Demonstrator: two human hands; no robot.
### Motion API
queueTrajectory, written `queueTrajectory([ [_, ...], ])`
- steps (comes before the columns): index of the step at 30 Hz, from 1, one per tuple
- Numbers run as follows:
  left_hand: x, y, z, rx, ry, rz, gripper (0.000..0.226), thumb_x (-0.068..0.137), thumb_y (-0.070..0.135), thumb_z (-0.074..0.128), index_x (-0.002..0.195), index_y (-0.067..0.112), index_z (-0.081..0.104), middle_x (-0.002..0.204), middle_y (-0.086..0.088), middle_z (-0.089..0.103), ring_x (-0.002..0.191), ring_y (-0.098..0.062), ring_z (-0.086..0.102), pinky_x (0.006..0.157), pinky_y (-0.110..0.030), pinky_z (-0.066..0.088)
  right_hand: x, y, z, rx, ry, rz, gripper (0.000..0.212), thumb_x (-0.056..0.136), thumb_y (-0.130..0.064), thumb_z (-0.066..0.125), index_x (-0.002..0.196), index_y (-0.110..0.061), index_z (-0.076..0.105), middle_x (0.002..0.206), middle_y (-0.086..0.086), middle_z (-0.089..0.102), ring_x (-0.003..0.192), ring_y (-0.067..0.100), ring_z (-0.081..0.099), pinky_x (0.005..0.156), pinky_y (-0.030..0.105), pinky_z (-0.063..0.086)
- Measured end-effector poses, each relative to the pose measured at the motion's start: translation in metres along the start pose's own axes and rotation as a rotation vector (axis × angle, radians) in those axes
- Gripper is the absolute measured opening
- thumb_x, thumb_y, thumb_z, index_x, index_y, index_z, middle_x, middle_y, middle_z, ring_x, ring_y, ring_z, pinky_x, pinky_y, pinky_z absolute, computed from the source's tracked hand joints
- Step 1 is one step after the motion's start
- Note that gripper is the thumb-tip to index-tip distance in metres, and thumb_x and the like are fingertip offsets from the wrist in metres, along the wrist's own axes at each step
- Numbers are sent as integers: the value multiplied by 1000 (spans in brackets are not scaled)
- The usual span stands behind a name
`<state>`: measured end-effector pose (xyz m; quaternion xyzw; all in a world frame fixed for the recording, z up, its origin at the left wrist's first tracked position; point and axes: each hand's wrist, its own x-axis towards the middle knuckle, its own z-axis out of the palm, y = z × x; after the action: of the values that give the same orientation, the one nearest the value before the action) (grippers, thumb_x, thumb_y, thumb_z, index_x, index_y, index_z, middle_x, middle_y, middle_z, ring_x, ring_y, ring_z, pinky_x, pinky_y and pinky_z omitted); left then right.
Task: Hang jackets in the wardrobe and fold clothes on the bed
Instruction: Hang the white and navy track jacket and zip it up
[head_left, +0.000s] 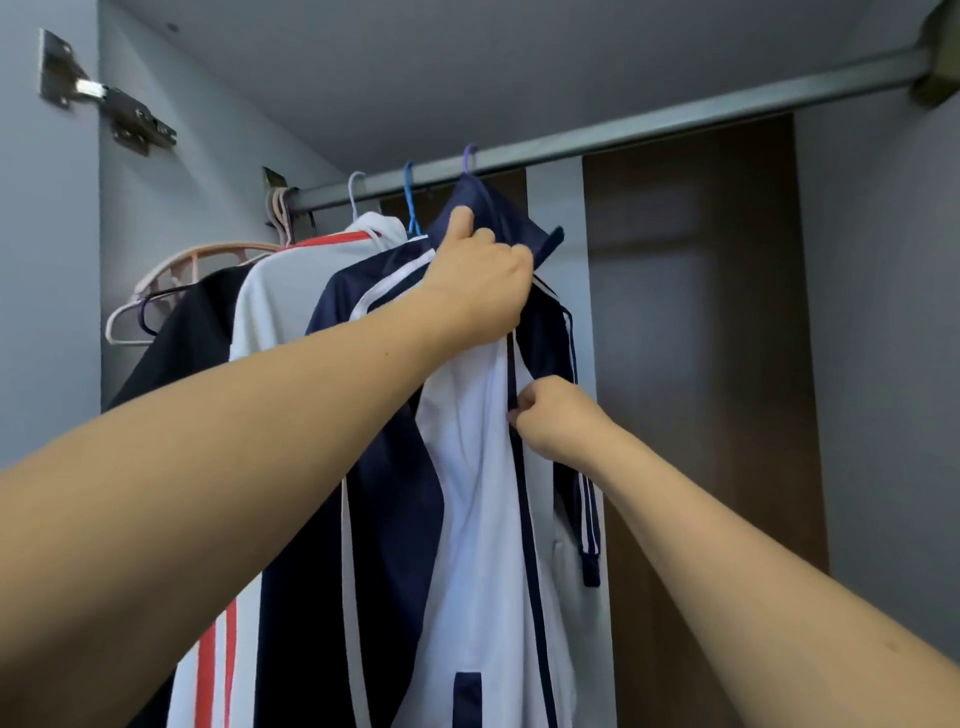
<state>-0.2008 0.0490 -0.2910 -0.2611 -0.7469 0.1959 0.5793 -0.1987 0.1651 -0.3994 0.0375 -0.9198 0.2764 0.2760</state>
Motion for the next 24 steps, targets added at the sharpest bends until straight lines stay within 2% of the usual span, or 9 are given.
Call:
queueTrajectory([
  [3, 16, -17, -5, -34, 50, -96, 7, 85, 10, 49, 85, 10, 42, 76, -5, 51, 76, -27, 40, 98, -45, 24, 1, 3, -3, -60, -44, 31, 24, 90, -12, 51, 67, -12, 43, 65, 3, 42, 60, 20, 39, 56, 28, 32],
  [7, 24, -17, -5, -32, 106, -56, 5, 83, 8, 43, 85, 11, 41, 80, -6, 49, 79, -27, 38, 98, -45, 23, 0, 1, -6, -125, -81, 46, 20, 89, -10, 49, 70, -11, 44, 65, 2, 43, 58, 19, 38, 52, 27, 30],
  [9, 33, -19, -10, 2, 142, -34, 10, 81, 7, 39, 90, 9, 44, 85, -10, 50, 86, -31, 44, 102, -46, 22, 0, 0, -9, -153, -113, 53, 18, 89, -10, 48, 71, -10, 46, 66, 3, 44, 59, 19, 39, 53, 27, 31],
  [13, 63, -43, -24, 5, 113, -138, 24, 84, 10, 40, 105, 1, 51, 104, -17, 57, 101, -36, 51, 110, -50, 18, 3, -7, -17, -157, -177, 90, 14, 91, -7, 45, 77, -10, 44, 75, 8, 46, 68, 24, 40, 56, 28, 29],
  [17, 68, -30, -17, -18, 17, -138, 23, 86, 9, 41, 108, 3, 47, 104, -16, 59, 82, -33, 53, 96, -44, 28, 3, -18, -23, -191, -339, 112, 16, 97, -11, 44, 99, -5, 58, 89, 11, 57, 65, 19, 51, 58, 24, 39],
  [20, 55, -19, -11, 16, 64, -105, 13, 85, 7, 38, 97, 9, 41, 90, -11, 50, 68, -29, 40, 96, -47, 30, 4, -12, -19, -125, -229, 105, 15, 91, -11, 46, 77, -11, 48, 73, 7, 49, 58, 21, 42, 54, 25, 35],
  [21, 51, -19, -11, 32, 98, -87, 11, 83, 7, 36, 93, 12, 37, 86, -10, 45, 68, -29, 36, 93, -47, 30, 5, -9, -18, -72, -181, 104, 14, 91, -14, 48, 77, -12, 48, 74, 4, 46, 59, 21, 44, 56, 27, 36],
  [22, 46, -20, -9, 50, 139, -59, 11, 82, 7, 33, 90, 13, 34, 84, -8, 41, 69, -28, 34, 88, -45, 31, 5, -7, -19, -14, -148, 96, 6, 91, -18, 50, 88, -13, 52, 81, 3, 48, 67, 21, 51, 60, 28, 40],
  [24, 37, -20, -4, 112, 238, 9, 17, 80, 8, 26, 89, 12, 40, 81, -7, 40, 69, -27, 32, 77, -41, 29, 7, 1, -21, 52, -81, 70, 38, 92, -26, 54, 127, -13, 48, 110, 4, 53, 101, 22, 58, 75, 30, 45],
])
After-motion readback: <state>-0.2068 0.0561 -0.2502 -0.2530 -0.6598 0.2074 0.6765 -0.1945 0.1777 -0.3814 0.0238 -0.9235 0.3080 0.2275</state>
